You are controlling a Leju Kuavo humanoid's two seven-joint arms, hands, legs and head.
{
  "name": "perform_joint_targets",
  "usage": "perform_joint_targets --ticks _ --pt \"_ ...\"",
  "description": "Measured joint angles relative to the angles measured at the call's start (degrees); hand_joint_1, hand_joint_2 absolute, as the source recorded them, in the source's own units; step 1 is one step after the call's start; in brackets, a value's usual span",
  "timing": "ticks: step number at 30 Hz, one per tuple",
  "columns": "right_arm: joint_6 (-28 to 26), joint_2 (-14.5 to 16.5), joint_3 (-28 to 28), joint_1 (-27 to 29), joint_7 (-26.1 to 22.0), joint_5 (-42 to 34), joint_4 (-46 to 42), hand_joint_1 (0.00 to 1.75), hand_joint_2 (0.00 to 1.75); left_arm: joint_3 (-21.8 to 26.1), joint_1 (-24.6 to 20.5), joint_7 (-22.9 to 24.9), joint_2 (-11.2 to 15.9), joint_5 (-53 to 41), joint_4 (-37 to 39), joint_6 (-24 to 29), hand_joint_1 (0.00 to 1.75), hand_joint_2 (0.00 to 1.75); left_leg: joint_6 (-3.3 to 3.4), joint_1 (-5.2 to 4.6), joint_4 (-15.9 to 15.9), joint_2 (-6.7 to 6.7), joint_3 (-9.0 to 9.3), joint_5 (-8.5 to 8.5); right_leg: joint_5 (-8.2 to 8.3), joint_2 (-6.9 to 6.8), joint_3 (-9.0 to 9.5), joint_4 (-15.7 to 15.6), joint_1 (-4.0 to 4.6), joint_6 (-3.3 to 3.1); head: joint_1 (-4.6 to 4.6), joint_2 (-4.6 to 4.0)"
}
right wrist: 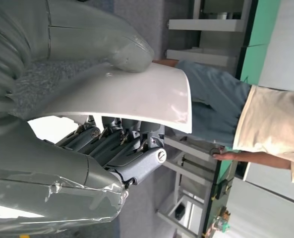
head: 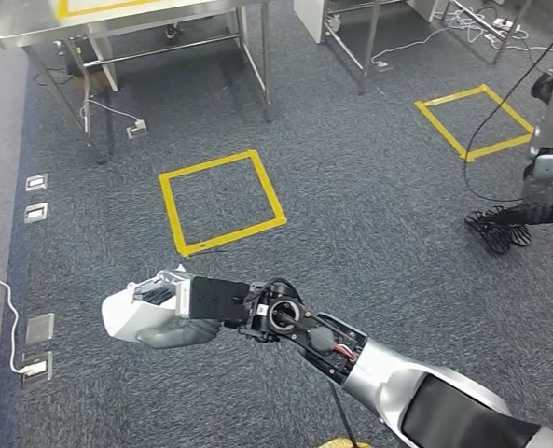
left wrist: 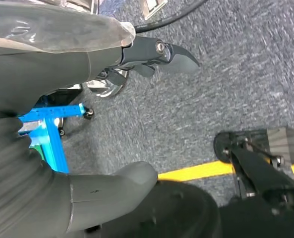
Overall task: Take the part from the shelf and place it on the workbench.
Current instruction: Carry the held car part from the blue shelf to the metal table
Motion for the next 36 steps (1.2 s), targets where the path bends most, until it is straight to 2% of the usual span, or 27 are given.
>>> perform_joint_targets --ticks 2,4,5,6,7,8,9,10,11,13,15,16,17,19,20,21,22,24,25,26,29,31,32,34,35,36 --pt "0.0 0.1 0.09 -0.07 -0.05 0.03 0.13 1.47 1.75 -0.01 -0.11 -0.01 0.0 0.01 0.0 0.0 0.0 1.75 -0.2 -0.08 6.37 1.54 -3.26 -2.55 -0.24 -0.39 0.39 -0.06 0.12 -0.56 -0.63 0.0" --pt "-0.01 0.13 0.14 -0.03 -0.05 0.06 0.33 1.47 1.75 -0.01 -0.19 -0.01 0.01 -0.01 0.0 0.0 0.0 1.75 -0.07 -0.18 14.26 1.97 -7.99 -4.74 -0.63 -0.8 0.74 -0.06 0.39 -0.97 -0.98 0.0" --pt "-0.01 0.13 0.16 0.02 -0.02 0.1 0.44 1.47 1.75 -0.01 -0.14 -0.02 0.01 -0.01 0.0 0.0 0.0 1.75 0.12 -0.23 16.11 1.98 -9.45 -4.6 -0.87 -0.94 1.01 -0.06 0.52 -1.09 -1.0 0.0" --pt "-0.02 0.13 0.17 0.06 0.01 0.14 0.52 1.47 1.75 0.0 -0.07 -0.03 0.01 -0.02 0.0 0.0 0.0 1.75 0.39 -0.3 15.78 1.98 -9.86 -3.4 -1.15 -1.03 1.36 -0.06 0.61 -1.14 -1.02 0.0" --pt "-0.02 0.13 0.18 0.05 0.03 0.16 0.55 1.47 1.75 -0.01 -0.01 -0.05 0.01 -0.03 0.0 0.01 0.0 1.75 0.73 -0.41 13.37 1.99 -9.18 -1.38 -1.46 -1.07 1.79 -0.06 0.68 -1.13 -1.04 0.0" --pt "-0.02 0.15 0.19 0.02 0.04 0.22 0.56 1.47 1.75 -0.01 0.02 -0.08 0.03 -0.04 0.0 0.03 0.0 1.75 1.12 -0.57 9.49 2.06 -7.67 1.03 -1.8 -1.11 2.26 -0.07 0.72 -1.06 -1.07 0.0" --pt "-0.02 0.17 0.18 -0.02 0.04 0.35 0.56 1.47 1.75 -0.01 0.01 -0.1 0.07 -0.04 0.01 0.05 0.0 1.75 1.49 -0.83 5.71 2.22 -6.03 2.8 -2.16 -1.15 2.61 -0.07 0.79 -0.91 -1.1 0.0" --pt "-0.02 0.2 0.18 -0.06 0.03 0.51 0.56 1.47 1.75 -0.01 -0.08 -0.14 0.09 -0.04 0.01 0.09 0.0 1.75 1.74 -1.11 2.67 2.38 -4.66 3.73 -2.51 -1.19 2.84 -0.07 0.87 -0.68 -1.17 0.0" --pt "-0.02 0.21 0.17 -0.07 0.03 0.67 0.56 1.47 1.75 0.0 -0.17 -0.16 0.1 -0.04 0.01 0.12 0.0 1.75 1.9 -1.36 0.83 2.5 -3.83 3.94 -2.82 -1.25 3.0 -0.12 0.95 -0.4 -1.2 0.0" --pt "-0.02 0.22 0.17 -0.08 0.01 0.81 0.55 1.47 1.75 0.0 -0.33 -0.18 0.08 -0.08 0.0 0.16 0.0 1.75 2.13 -1.63 -0.01 2.4 -3.38 3.21 -3.23 -1.42 3.32 -0.51 1.06 0.2 -1.17 0.0" --pt "-0.03 0.24 0.15 -0.07 -0.03 0.81 0.52 1.47 1.75 0.0 -0.21 -0.19 -0.02 -0.16 0.0 0.17 0.0 1.75 2.54 -1.37 -0.49 2.23 -2.68 2.93 -3.88 -1.76 3.48 -0.38 1.09 0.75 -0.99 -0.01" --pt "-0.04 0.24 0.13 -0.14 -0.05 0.79 0.51 1.47 1.75 0.0 -0.12 -0.19 -0.04 -0.19 0.0 0.2 0.0 1.75 2.8 -1.23 -0.8 2.19 -2.14 2.79 -4.8 -1.8 2.72 1.38 1.12 0.98 -0.83 -0.01" --pt "-0.05 0.24 0.11 -0.2 -0.06 0.78 0.51 1.47 1.75 0.0 -0.08 -0.2 -0.05 -0.2 0.0 0.22 0.0 1.75 3.05 -1.17 -1.03 2.17 -1.64 2.62 -6.15 -1.79 1.04 4.65 1.12 1.14 -0.57 -0.01" --pt "-0.05 0.21 0.1 -0.18 -0.01 0.75 0.57 1.47 1.75 0.0 -0.09 -0.2 0.02 -0.25 0.0 0.26 0.0 1.75 3.51 -1.36 -1.1 2.02 -0.96 2.13 -8.73 -1.56 -3.97 13.34 1.12 1.28 -0.03 0.0" --pt "-0.05 0.19 0.1 -0.07 0.05 0.74 0.63 1.47 1.75 0.0 -0.11 -0.2 0.03 -0.28 0.0 0.26 0.0 1.75 3.62 -1.47 -1.09 1.89 -0.64 1.85 -8.83 -1.51 -6.03 16.1 1.12 1.26 0.2 0.0" --pt "-0.07 0.17 0.11 0.04 0.1 0.73 0.69 1.47 1.75 0.0 -0.1 -0.2 0.02 -0.32 0.0 0.26 0.0 1.75 3.66 -1.57 -1.08 1.72 -0.23 1.53 -7.73 -1.46 -7.04 16.58 1.14 1.14 0.4 0.0" --pt "-0.09 0.17 0.12 0.07 0.13 0.72 0.75 1.47 1.75 0.0 -0.07 -0.2 0.01 -0.34 0.0 0.25 0.0 1.75 3.65 -1.68 -1.07 1.54 0.28 1.18 -5.56 -1.4 -6.9 14.73 1.2 0.9 0.58 0.0" --pt "-0.17 0.17 0.12 -0.07 0.14 0.71 0.81 1.47 1.75 0.0 -0.02 -0.2 -0.1 -0.35 0.0 0.24 0.0 1.75 3.53 -1.88 -1.06 1.25 1.37 0.44 -0.3 -1.17 -4.42 7.14 1.54 -0.02 0.93 0.0" --pt "-0.22 0.18 0.12 -0.18 0.15 0.7 0.83 1.47 1.75 0.0 -0.06 -0.2 -0.16 -0.35 0.0 0.24 0.0 1.75 3.39 -1.97 -0.99 1.11 1.66 0.12 1.25 -1.05 -3.07 3.62 1.74 -0.45 0.88 0.0" --pt "-0.26 0.18 0.12 -0.26 0.16 0.69 0.85 1.47 1.75 0.0 -0.11 -0.21 -0.23 -0.35 0.0 0.24 0.0 1.75 3.21 -1.99 -0.94 1.03 1.75 -0.11 1.89 -0.95 -1.99 1.32 1.92 -0.77 0.86 0.0" --pt "-0.31 0.21 0.12 -0.3 0.19 0.67 0.86 1.47 1.75 0.0 -0.17 -0.22 -0.19 -0.35 0.0 0.24 0.0 1.75 2.5 -1.92 -0.95 1.04 1.68 -0.47 1.47 -0.85 -0.68 -0.52 1.81 -1.13 0.85 0.0" --pt "-0.32 0.25 0.13 -0.36 0.18 0.67 0.86 1.47 1.75 -0.01 -0.16 -0.24 -0.07 -0.35 0.0 0.24 0.0 1.75 1.89 -1.91 1.25 1.35 0.81 -1.79 1.52 -0.93 0.05 -1.28 1.29 -1.45 0.46 0.0" --pt "-0.34 0.27 0.13 -0.4 0.17 0.67 0.86 1.47 1.75 -0.01 -0.17 -0.25 -0.01 -0.35 0.0 0.24 0.0 1.75 1.55 -1.78 4.14 1.54 -0.66 -3.11 1.48 -1.05 0.42 -1.54 1.11 -1.58 0.11 0.0" --pt "-0.37 0.28 0.15 -0.37 0.16 0.67 0.9 1.47 1.75 -0.01 -0.18 -0.27 -0.02 -0.35 0.0 0.23 0.0 1.75 0.87 -1.36 12.15 1.8 -5.35 -5.98 1.18 -1.26 0.71 -1.6 1.06 -1.71 -0.56 0.0" --pt "-0.38 0.28 0.17 -0.26 0.16 0.67 0.92 1.47 1.75 -0.01 -0.13 -0.27 0.02 -0.34 0.0 0.23 0.0 1.75 0.58 -1.11 15.09 1.91 -7.41 -6.46 0.98 -1.31 0.87 -1.59 1.02 -1.69 -0.68 0.0" --pt "-0.37 0.28 0.19 -0.15 0.15 0.67 0.96 1.47 1.75 -0.02 -0.06 -0.27 0.06 -0.31 0.0 0.23 0.0 1.75 0.32 -0.87 16.03 2.0 -8.52 -5.8 0.73 -1.32 1.1 -1.58 0.95 -1.6 -0.73 0.0"
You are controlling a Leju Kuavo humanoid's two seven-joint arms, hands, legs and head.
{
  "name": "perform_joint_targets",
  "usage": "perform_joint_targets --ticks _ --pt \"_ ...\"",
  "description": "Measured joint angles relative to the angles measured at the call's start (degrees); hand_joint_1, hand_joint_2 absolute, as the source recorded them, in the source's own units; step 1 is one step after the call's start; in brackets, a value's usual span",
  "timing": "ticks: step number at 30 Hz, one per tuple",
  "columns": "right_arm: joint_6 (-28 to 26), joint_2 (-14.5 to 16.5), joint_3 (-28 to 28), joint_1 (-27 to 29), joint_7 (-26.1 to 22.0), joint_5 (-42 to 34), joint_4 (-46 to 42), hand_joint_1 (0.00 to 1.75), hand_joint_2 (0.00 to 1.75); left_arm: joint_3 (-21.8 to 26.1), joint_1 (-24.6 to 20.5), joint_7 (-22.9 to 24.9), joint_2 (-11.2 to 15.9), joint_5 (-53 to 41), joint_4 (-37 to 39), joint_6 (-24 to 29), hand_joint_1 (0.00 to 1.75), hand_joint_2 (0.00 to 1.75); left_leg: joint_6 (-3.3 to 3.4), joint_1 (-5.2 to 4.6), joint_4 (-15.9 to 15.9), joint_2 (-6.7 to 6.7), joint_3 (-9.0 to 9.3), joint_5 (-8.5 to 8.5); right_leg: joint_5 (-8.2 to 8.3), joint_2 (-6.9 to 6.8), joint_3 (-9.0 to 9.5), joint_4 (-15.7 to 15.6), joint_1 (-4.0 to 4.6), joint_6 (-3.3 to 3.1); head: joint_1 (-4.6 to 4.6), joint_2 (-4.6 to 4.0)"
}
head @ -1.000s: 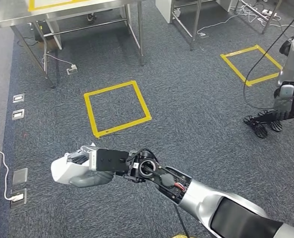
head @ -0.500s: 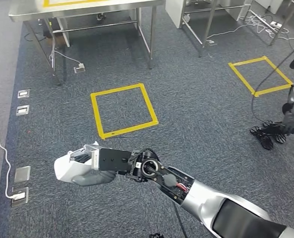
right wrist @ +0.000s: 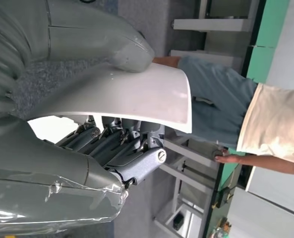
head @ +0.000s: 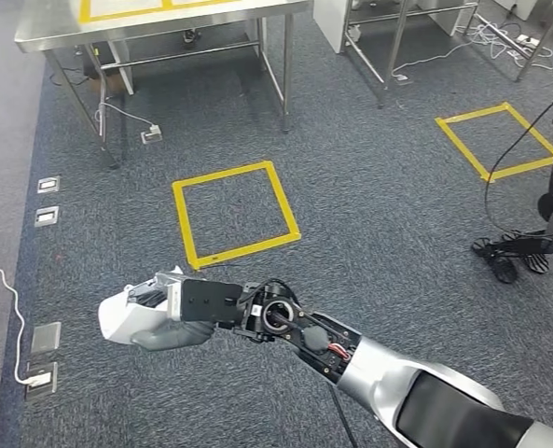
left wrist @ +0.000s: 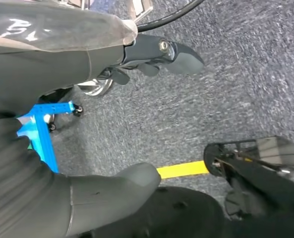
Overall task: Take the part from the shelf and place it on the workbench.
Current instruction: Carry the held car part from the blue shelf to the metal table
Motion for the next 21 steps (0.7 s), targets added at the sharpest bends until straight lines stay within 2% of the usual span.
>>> perform_joint_targets --ticks 1,3,4,5,8,10,11,13,14,15,16,18,19,20,21 --pt "0.0 0.0 0.02 0.08 -0.02 0.0 0.03 1.47 1.75 -0.01 0.07 0.0 0.04 0.04 0.0 0.0 0.0 1.75 -0.23 0.24 -1.48 0.08 0.12 1.83 -0.3 0.03 0.33 0.04 -0.14 0.19 -0.05 0.0" --pt "0.0 0.0 0.04 0.08 -0.12 0.0 0.06 1.47 1.75 -0.01 0.13 0.0 0.11 0.13 0.0 0.01 0.0 1.75 -0.67 0.64 -9.39 0.33 3.12 6.8 -1.1 0.06 1.08 0.28 -0.48 0.86 -0.19 0.0" --pt "0.0 0.0 0.03 0.01 -0.18 0.0 0.06 1.47 1.75 0.0 0.1 0.0 0.11 0.17 0.0 0.01 0.0 1.75 -0.65 0.64 -13.0 0.32 4.67 8.35 -1.54 0.11 1.31 0.49 -0.53 1.29 -0.39 0.0" --pt "0.01 0.01 0.03 -0.05 -0.25 0.0 0.06 1.47 1.75 0.01 0.04 0.0 0.1 0.22 0.0 0.01 0.0 1.75 -0.41 0.6 -15.24 0.28 5.67 9.01 -1.9 0.14 1.43 0.62 -0.49 1.68 -0.5 0.0" --pt "0.08 0.05 0.03 -0.14 -0.43 0.0 0.06 1.47 1.75 0.02 -0.08 -0.02 0.05 0.31 0.0 -0.01 0.0 1.75 1.07 0.27 -15.98 -0.01 6.18 8.36 -2.59 0.15 1.72 0.55 -0.47 2.65 -0.25 0.0" --pt "0.11 0.08 0.02 -0.18 -0.54 0.0 0.06 1.47 1.75 0.02 -0.02 -0.02 0.07 0.33 0.0 -0.01 0.0 1.75 1.91 0.24 -16.04 -0.03 6.56 8.04 -3.88 0.1 1.21 2.35 -0.67 3.14 0.14 0.0" --pt "0.13 0.09 0.02 -0.2 -0.59 0.0 0.06 1.47 1.75 0.02 -0.01 -0.02 0.08 0.37 0.0 -0.02 0.0 1.75 2.26 0.23 -16.1 -0.02 6.81 7.9 -5.3 0.09 -0.11 5.21 -0.71 3.28 0.42 0.0" --pt "0.17 0.09 0.02 -0.15 -0.66 0.0 0.11 1.47 1.75 0.02 -0.01 -0.02 0.1 0.45 0.0 -0.05 0.0 1.75 2.83 -0.05 -16.09 -0.01 7.15 7.52 -8.63 0.1 -4.65 13.7 -0.62 3.33 1.1 0.0" --pt "0.2 0.09 0.03 -0.07 -0.66 0.0 0.17 1.47 1.75 0.02 0.01 -0.02 0.09 0.49 0.0 -0.08 0.0 1.75 3.01 -0.24 -16.08 -0.05 7.36 7.32 -9.49 0.1 -6.85 17.27 -0.51 3.26 1.37 0.0" --pt "0.22 0.09 0.04 0.0 -0.66 0.0 0.24 1.47 1.75 0.02 0.05 -0.02 0.08 0.52 0.0 -0.09 0.0 1.75 3.15 -0.43 -16.08 -0.11 7.62 7.09 -9.21 0.11 -8.19 18.89 -0.38 3.08 1.59 0.0" --pt "0.16 0.09 0.04 0.03 -0.68 0.0 0.31 1.47 1.75 0.02 0.09 -0.02 0.06 0.58 0.0 -0.09 0.0 1.75 3.23 -0.64 -16.08 -0.21 8.01 6.82 -7.68 0.11 -8.41 18.09 -0.15 2.74 1.79 0.0" --pt "-0.17 0.09 0.02 -0.03 -0.77 -0.04 0.39 1.47 1.75 0.02 0.15 -0.02 -0.04 0.69 0.0 -0.1 0.0 1.75 3.28 -0.99 -16.12 -0.43 8.98 6.2 -2.45 0.2 -6.01 10.76 0.52 1.47 2.14 0.0" --pt "-0.47 0.09 -0.01 -0.09 -0.85 -0.18 0.43 1.47 1.75 0.02 0.13 -0.02 -0.14 0.75 0.0 -0.09 0.0 1.75 3.22 -1.2 -16.12 -0.52 9.37 5.9 -0.43 0.23 -4.44 6.86 0.87 0.73 2.06 0.0" --pt "-0.78 0.1 -0.05 -0.15 -0.92 -0.39 0.46 1.47 1.75 0.02 0.1 -0.02 -0.25 0.8 0.0 -0.05 0.0 1.75 3.1 -1.25 -16.12 -0.58 9.56 5.68 0.67 0.25 -3.24 3.92 1.16 0.2 1.98 0.0" --pt "-1.07 0.12 -0.08 -0.18 -1.0 -0.63 0.5 1.47 1.75 0.02 0.07 -0.02 -0.34 0.85 0.0 -0.02 0.0 1.75 2.9 -1.21 -16.18 -0.62 9.6 5.56 0.92 0.28 -2.63 2.4 1.37 -0.12 1.91 0.0"
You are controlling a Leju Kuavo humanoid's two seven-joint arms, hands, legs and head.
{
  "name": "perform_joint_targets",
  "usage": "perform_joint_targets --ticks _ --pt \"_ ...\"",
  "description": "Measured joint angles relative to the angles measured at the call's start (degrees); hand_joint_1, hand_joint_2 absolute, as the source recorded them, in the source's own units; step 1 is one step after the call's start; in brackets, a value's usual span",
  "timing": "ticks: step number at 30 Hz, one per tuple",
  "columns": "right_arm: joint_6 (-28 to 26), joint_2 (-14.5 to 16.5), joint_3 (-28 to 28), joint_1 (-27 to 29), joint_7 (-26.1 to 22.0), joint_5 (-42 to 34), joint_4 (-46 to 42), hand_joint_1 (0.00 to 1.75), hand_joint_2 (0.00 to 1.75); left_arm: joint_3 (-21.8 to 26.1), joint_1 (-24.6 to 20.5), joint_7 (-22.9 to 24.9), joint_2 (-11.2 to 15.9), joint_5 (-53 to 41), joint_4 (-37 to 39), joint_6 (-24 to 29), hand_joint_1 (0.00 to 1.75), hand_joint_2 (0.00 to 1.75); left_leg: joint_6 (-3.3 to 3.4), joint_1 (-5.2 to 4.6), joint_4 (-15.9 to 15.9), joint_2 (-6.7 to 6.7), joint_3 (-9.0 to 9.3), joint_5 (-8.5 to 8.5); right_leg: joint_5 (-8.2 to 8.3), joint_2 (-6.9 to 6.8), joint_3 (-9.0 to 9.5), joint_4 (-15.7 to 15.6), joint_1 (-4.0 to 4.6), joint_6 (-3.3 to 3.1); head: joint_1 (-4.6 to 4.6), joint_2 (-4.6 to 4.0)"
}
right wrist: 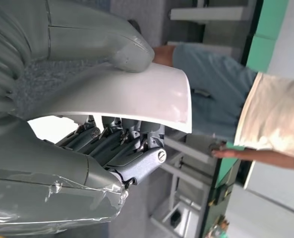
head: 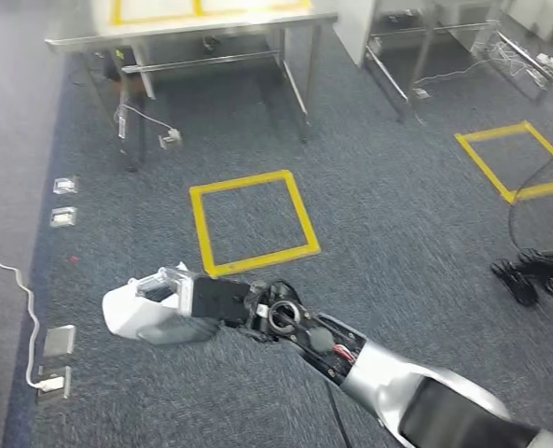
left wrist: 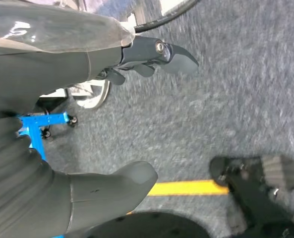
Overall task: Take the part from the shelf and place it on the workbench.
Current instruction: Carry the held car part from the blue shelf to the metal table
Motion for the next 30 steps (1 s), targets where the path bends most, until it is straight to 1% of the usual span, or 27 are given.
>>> perform_joint_targets --ticks 1,3,4,5,6,7,8,9,10,11,12,13,14,15,16,18,19,20,21,23,24,25,26,27,28,29,30 --pt "-0.26 0.02 -0.03 -0.01 -0.06 -0.21 0.03 1.47 1.75 0.0 -0.05 0.0 -0.04 0.04 0.0 0.03 0.0 1.75 -0.27 0.02 -0.11 0.0 0.03 -0.05 -0.24 0.02 0.27 -0.43 0.08 -0.08 -0.09 0.0" --pt "-0.47 0.15 -0.12 0.0 -0.12 -0.37 0.05 1.47 1.75 0.0 -0.09 0.0 0.07 0.09 0.0 0.04 0.0 1.75 -0.82 -0.02 -0.44 0.11 0.45 -0.22 -0.17 0.1 1.11 -1.65 -0.24 -0.01 0.12 0.0" --pt "-0.51 0.23 -0.18 -0.03 -0.15 -0.38 0.07 1.47 1.75 0.0 -0.1 0.0 0.12 0.1 0.0 0.04 0.0 1.75 -1.12 -0.04 0.25 0.23 0.35 -0.73 -0.07 0.08 1.78 -2.38 -0.52 -0.05 -0.03 0.0" --pt "-0.54 0.32 -0.22 -0.11 -0.18 -0.38 0.09 1.47 1.75 0.0 -0.13 0.0 0.17 0.11 0.0 0.04 0.0 1.75 -1.44 -0.01 2.17 0.34 -0.44 -1.69 0.03 0.02 2.47 -3.08 -0.82 -0.07 -0.33 0.0" --pt "-0.6 0.37 -0.25 -0.19 -0.2 -0.41 0.14 1.47 1.75 0.0 -0.12 0.0 0.17 0.13 0.0 0.04 0.0 1.75 -1.79 0.26 5.4 0.46 -2.1 -3.04 0.03 -0.08 2.95 -3.45 -0.93 -0.12 -0.71 0.0" --pt "-0.78 0.4 -0.27 -0.21 -0.21 -0.46 0.22 1.47 1.75 0.0 -0.14 0.0 0.19 0.14 0.0 0.04 0.0 1.75 -2.18 0.51 9.49 0.52 -4.48 -4.52 -0.11 -0.19 3.18 -3.56 -0.98 -0.18 -1.12 0.0" --pt "-1.1 0.41 -0.3 -0.15 -0.22 -0.62 0.35 1.47 1.75 0.0 -0.11 0.0 0.2 0.15 0.0 0.05 0.0 1.75 -2.57 0.8 13.22 0.56 -6.89 -5.52 -0.29 -0.25 3.34 -3.56 -1.0 -0.17 -1.36 0.0" --pt "-1.59 0.41 -0.37 -0.02 -0.23 -0.91 0.5 1.47 1.75 0.0 -0.03 0.0 0.22 0.16 0.0 0.05 0.0 1.75 -2.93 1.07 15.39 0.6 -8.62 -5.54 -0.54 -0.27 3.53 -3.53 -1.05 -0.09 -1.49 0.0" --pt "-2.16 0.41 -0.47 0.1 -0.26 -1.2 0.67 1.47 1.75 0.0 0.05 0.0 0.26 0.19 0.0 0.07 0.0 1.75 -3.24 1.33 15.37 0.65 -9.3 -4.42 -0.84 -0.24 3.76 -3.45 -1.13 0.04 -1.56 0.0" --pt "-2.77 0.41 -0.59 0.17 -0.3 -1.5 0.79 1.47 1.75 0.0 0.12 0.0 0.3 0.22 0.0 0.09 0.0 1.75 -3.49 1.56 12.98 0.73 -8.74 -2.27 -1.19 -0.18 4.04 -3.29 -1.26 0.25 -1.63 0.0" --pt "-3.4 0.42 -0.73 0.18 -0.34 -1.76 0.87 1.47 1.75 0.0 0.16 0.0 0.34 0.26 0.0 0.11 0.0 1.75 -3.71 1.79 8.94 0.88 -7.28 0.42 -1.65 -0.13 4.29 -3.03 -1.39 0.56 -1.73 0.0" --pt "-4.08 0.43 -0.88 0.15 -0.42 -1.93 0.95 1.47 1.75 0.0 0.15 0.0 0.34 0.28 0.0 0.13 0.0 1.75 -3.82 1.85 4.99 1.01 -5.69 2.3 -2.16 -0.08 4.43 -2.68 -1.38 0.96 -1.94 0.0" --pt "-4.85 0.46 -1.04 0.12 -0.48 -2.09 1.01 1.47 1.75 0.0 0.11 0.0 0.33 0.31 0.0 0.18 0.0 1.75 -3.63 1.86 2.0 1.04 -4.46 3.46 -2.61 -0.04 4.48 -2.36 -1.34 1.34 -2.11 0.0" --pt "-5.64 0.48 -1.21 0.1 -0.56 -2.24 1.08 1.47 1.75 0.0 0.07 0.0 0.31 0.33 0.0 0.23 0.0 1.75 -3.3 1.81 0.34 1.02 -3.77 3.77 -2.98 -0.01 4.49 -2.16 -1.24 1.69 -2.15 0.0" --pt "-6.47 0.51 -1.39 0.07 -0.64 -2.34 1.16 1.47 1.75 0.0 0.04 0.0 0.29 0.38 0.0 0.3 0.0 1.75 -2.81 1.65 0.03 0.92 -3.6 3.34 -3.21 0.01 4.51 -2.12 -1.17 2.01 -2.1 0.0" --pt "-8.02 0.58 -1.8 0.05 -0.79 -2.45 1.31 1.47 1.75 0.0 0.04 0.0 0.27 0.46 0.0 0.42 0.0 1.75 -1.84 1.61 0.0 0.78 -3.44 3.0 -3.67 -0.01 4.73 -2.11 -1.35 2.59 -1.74 0.0" --pt "-8.67 0.63 -2.02 0.02 -0.85 -2.47 1.35 1.47 1.75 0.0 0.07 0.0 0.26 0.49 0.0 0.48 0.0 1.75 -1.42 1.62 -0.06 0.76 -3.2 2.82 -4.28 -0.04 4.54 -1.31 -1.48 2.89 -1.57 0.0" --pt "-9.16 0.68 -2.23 -0.07 -0.88 -2.47 1.39 1.47 1.75 0.0 0.07 0.0 0.27 0.49 0.0 0.53 0.0 1.75 -1.05 1.67 -0.16 0.76 -2.92 2.67 -5.37 -0.06 3.66 0.74 -1.57 3.14 -1.33 0.0" --pt "-9.5 0.71 -2.4 -0.16 -0.9 -2.48 1.42 1.47 1.75 0.0 0.08 0.0 0.27 0.49 0.0 0.57 0.0 1.75 -0.7 1.69 -0.24 0.78 -2.63 2.49 -6.89 -0.07 2.0 4.15 -1.64 3.31 -1.02 0.0" --pt "-9.91 0.72 -2.56 -0.19 -0.88 -2.49 1.63 1.47 1.75 0.0 0.04 0.0 0.29 0.49 0.0 0.62 0.0 1.75 -0.26 1.54 -0.23 0.75 -2.18 2.04 -9.82 -0.07 -2.82 12.76 -1.65 3.5 -0.42 0.0" --pt "-10.01 0.72 -2.59 -0.09 -0.85 -2.49 1.8 1.47 1.75 0.0 0.05 0.0 0.27 0.49 0.0 0.61 0.0 1.75 -0.16 1.46 -0.23 0.7 -1.89 1.79 -10.17 -0.07 -4.76 15.6 -1.64 3.5 -0.23 0.0" --pt "-10.07 0.72 -2.61 0.01 -0.82 -2.49 1.99 1.47 1.75 0.0 0.09 0.0 0.26 0.49 0.0 0.61 0.0 1.75 -0.16 1.4 -0.22 0.61 -1.5 1.48 -9.28 -0.07 -5.68 16.18 -1.64 3.42 -0.03 0.0" --pt "-10.13 0.72 -2.63 0.08 -0.8 -2.49 2.15 1.47 1.75 0.0 0.13 0.0 0.23 0.49 0.0 0.6 0.0 1.75 -0.22 1.35 -0.22 0.5 -1.01 1.16 -7.28 -0.07 -5.5 14.45 -1.63 3.23 0.17 0.0" --pt "-10.17 0.72 -2.68 0.08 -0.8 -2.49 2.25 1.47 1.75 0.0 0.15 0.0 0.19 0.49 0.0 0.6 0.0 1.75 -0.32 1.3 -0.22 0.39 -0.43 0.8 -4.53 -0.06 -4.35 10.85 -1.59 2.93 0.37 0.0" --pt "-10.19 0.72 -2.75 0.05 -0.79 -2.49 2.34 1.47 1.75 0.0 0.17 0.0 0.13 0.49 0.0 0.6 0.0 1.75 -0.48 1.25 -0.24 0.3 0.08 0.42 -1.99 -0.04 -2.77 6.67 -1.46 2.58 0.56 0.0" --pt "-10.22 0.75 -2.83 0.0 -0.79 -2.5 2.4 1.47 1.75 0.0 0.1 0.0 0.07 0.49 0.0 0.61 0.0 1.75 -0.68 1.13 -0.21 0.21 0.45 0.1 -0.32 -0.04 -1.33 3.08 -1.3 2.3 0.61 0.0" --pt "-10.24 0.78 -2.89 -0.06 -0.79 -2.5 2.45 1.47 1.75 0.0 0.04 0.0 0.02 0.49 0.0 0.61 0.0 1.75 -0.91 1.06 -0.2 0.15 0.62 -0.15 0.42 -0.04 -0.35 0.69 -1.11 2.12 0.65 0.0"
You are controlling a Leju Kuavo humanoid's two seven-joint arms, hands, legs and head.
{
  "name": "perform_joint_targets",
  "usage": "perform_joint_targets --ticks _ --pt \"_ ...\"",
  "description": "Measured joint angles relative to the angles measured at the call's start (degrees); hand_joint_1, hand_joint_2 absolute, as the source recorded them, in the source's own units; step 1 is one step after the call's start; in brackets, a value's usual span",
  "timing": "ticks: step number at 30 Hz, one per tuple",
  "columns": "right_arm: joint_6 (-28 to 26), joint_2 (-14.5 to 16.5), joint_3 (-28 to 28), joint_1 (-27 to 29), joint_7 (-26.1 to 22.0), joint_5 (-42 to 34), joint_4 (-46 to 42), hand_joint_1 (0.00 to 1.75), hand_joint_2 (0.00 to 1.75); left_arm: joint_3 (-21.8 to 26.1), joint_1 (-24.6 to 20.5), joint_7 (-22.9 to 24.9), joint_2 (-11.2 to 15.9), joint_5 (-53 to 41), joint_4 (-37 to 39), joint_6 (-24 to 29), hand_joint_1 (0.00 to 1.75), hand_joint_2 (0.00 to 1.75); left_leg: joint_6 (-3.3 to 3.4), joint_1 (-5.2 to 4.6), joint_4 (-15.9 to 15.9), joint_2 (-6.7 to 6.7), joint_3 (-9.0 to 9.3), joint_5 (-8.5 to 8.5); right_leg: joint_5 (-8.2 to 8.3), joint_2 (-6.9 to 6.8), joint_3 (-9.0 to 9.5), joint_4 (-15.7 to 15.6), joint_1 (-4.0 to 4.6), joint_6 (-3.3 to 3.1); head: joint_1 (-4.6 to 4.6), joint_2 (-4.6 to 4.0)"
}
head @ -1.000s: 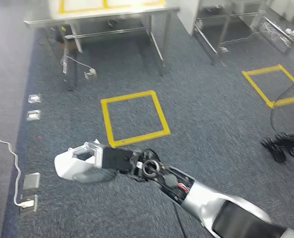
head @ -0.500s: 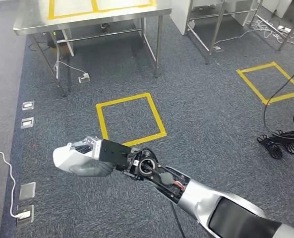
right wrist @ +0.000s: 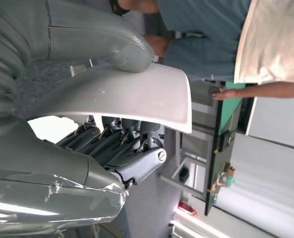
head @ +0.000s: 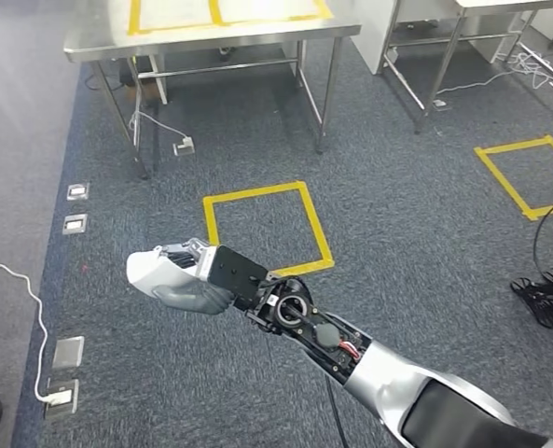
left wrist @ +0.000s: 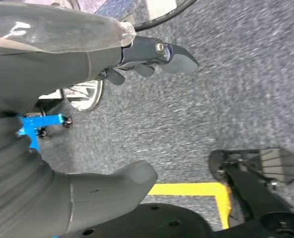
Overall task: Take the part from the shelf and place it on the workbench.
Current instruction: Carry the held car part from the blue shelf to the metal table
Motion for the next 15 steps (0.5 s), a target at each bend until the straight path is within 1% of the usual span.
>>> perform_joint_targets --ticks 1,2,4,5,6,7,8,9,10,11,12,13,14,15 --pt "-0.02 0.03 -0.03 -0.03 0.01 -0.01 0.07 1.47 1.75 0.0 -0.05 0.0 -0.03 0.0 0.0 0.0 0.0 1.75 -0.26 -0.04 -0.05 -0.01 0.05 -0.17 -0.06 0.03 0.45 -1.09 0.19 -0.11 -0.05 0.0" --pt "-0.04 0.05 -0.04 -0.05 0.02 -0.01 0.13 1.47 1.75 0.0 -0.09 0.0 -0.03 0.0 0.0 0.0 0.0 1.75 -0.56 -0.07 -0.17 0.03 0.12 -0.26 -0.33 0.06 0.58 -1.46 0.28 -0.21 -0.15 0.0" --pt "-0.05 0.19 -0.07 -0.03 0.03 -0.01 0.25 1.47 1.75 0.0 -0.07 0.0 0.03 0.0 0.0 -0.01 0.0 1.75 -1.19 0.05 0.03 0.3 0.23 -0.74 -0.44 0.18 1.16 -2.14 0.04 -0.58 -0.33 0.0" --pt "-0.05 0.29 -0.09 -0.08 0.02 -0.01 0.28 1.47 1.75 0.0 -0.08 -0.01 0.04 0.0 0.0 -0.01 0.0 1.75 -1.48 0.07 1.31 0.43 -0.3 -1.47 -0.47 0.18 1.55 -2.5 -0.13 -0.84 -0.63 0.0" --pt "-0.05 0.41 -0.1 -0.14 0.02 -0.01 0.32 1.47 1.75 0.0 -0.11 -0.02 0.06 0.0 0.0 -0.02 0.0 1.75 -1.73 0.1 3.96 0.52 -1.62 -2.7 -0.51 0.15 1.96 -2.82 -0.29 -1.08 -1.04 0.0" --pt "-0.05 0.48 -0.09 -0.17 0.02 -0.01 0.36 1.47 1.75 0.0 -0.12 -0.04 0.04 0.0 0.0 -0.04 0.0 1.75 -1.91 0.12 7.83 0.58 -3.75 -4.23 -0.67 0.09 2.18 -2.9 -0.26 -1.29 -1.5 0.0" --pt "-0.05 0.54 -0.09 -0.15 0.02 -0.01 0.43 1.47 1.75 0.0 -0.12 -0.05 0.03 0.0 0.0 -0.05 0.0 1.75 -2.07 0.14 12.15 0.58 -6.38 -5.69 -0.88 0.02 2.34 -2.9 -0.24 -1.48 -1.87 0.0" --pt "-0.05 0.57 -0.08 -0.07 0.03 -0.01 0.53 1.47 1.75 0.0 -0.09 -0.07 0.03 -0.01 0.0 -0.08 0.0 1.75 -2.19 0.16 15.65 0.58 -8.69 -6.5 -1.09 -0.01 2.53 -2.9 -0.2 -1.56 -2.09 0.0" --pt "-0.05 0.58 -0.07 0.05 0.03 -0.01 0.67 1.47 1.75 0.0 -0.03 -0.07 0.04 -0.01 0.0 -0.1 0.0 1.75 -2.27 0.17 17.26 0.59 -10.17 -6.19 -1.36 0.01 2.82 -2.89 -0.18 -1.59 -2.2 0.0" --pt "-0.04 0.58 -0.07 0.14 0.03 -0.01 0.79 1.47 1.75 0.0 0.03 -0.07 0.07 -0.02 0.0 -0.12 0.0 1.75 -2.29 0.21 16.62 0.59 -10.52 -4.73 -1.67 0.08 3.2 -2.88 -0.17 -1.54 -2.31 0.0" --pt "0.01 0.59 -0.06 0.19 0.03 -0.05 0.87 1.47 1.75 0.0 0.07 -0.07 0.11 -0.02 0.0 -0.14 0.0 1.75 -2.27 0.27 13.58 0.55 -9.61 -2.27 -2.03 0.33 3.68 -2.84 -0.18 -1.39 -2.42 0.0" --pt "0.1 0.6 -0.05 0.18 0.04 -0.16 0.93 1.47 1.75 0.0 0.09 -0.07 0.17 -0.03 0.0 -0.16 0.0 1.75 -2.25 0.4 9.23 0.23 -8.06 0.53 -2.46 0.61 4.17 -2.76 -0.19 -1.16 -2.52 0.0" --pt "0.27 0.6 -0.05 0.11 0.05 -0.4 0.96 1.47 1.75 0.0 0.07 -0.07 0.21 -0.03 0.0 -0.16 0.0 1.75 -2.18 0.49 5.2 -0.35 -6.42 2.43 -2.9 0.9 4.38 -2.6 -0.08 -0.84 -2.65 0.0" --pt "0.5 0.65 -0.04 0.04 0.13 -0.67 0.98 1.47 1.75 0.0 0.05 -0.07 0.25 -0.04 0.0 -0.16 0.0 1.75 -1.99 0.56 2.14 -0.81 -5.17 3.63 -3.25 1.18 4.49 -2.47 0.02 -0.54 -2.7 0.0"
